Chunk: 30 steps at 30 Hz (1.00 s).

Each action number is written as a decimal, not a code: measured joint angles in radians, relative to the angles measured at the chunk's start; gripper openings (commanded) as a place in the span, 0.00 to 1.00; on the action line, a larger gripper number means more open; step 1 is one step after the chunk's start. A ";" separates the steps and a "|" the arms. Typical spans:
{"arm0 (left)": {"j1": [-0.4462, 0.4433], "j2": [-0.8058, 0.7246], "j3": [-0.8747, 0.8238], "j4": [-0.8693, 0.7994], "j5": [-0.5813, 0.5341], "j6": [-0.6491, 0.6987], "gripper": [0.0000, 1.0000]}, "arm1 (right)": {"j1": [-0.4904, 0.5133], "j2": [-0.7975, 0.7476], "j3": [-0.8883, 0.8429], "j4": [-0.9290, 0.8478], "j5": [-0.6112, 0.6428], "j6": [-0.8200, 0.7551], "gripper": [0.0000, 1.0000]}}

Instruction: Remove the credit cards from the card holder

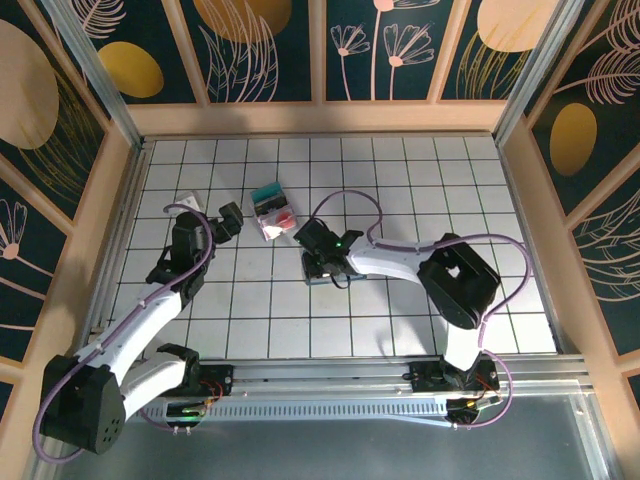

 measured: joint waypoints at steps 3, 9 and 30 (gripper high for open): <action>0.000 -0.007 0.000 0.008 -0.019 -0.014 0.99 | 0.000 0.013 0.011 -0.005 0.000 -0.001 0.56; 0.000 0.002 0.000 0.009 -0.023 -0.029 0.99 | 0.000 0.034 0.012 -0.009 0.000 -0.008 0.56; 0.000 0.029 0.000 0.022 -0.018 -0.012 0.99 | -0.007 0.039 0.009 -0.011 0.012 0.001 0.16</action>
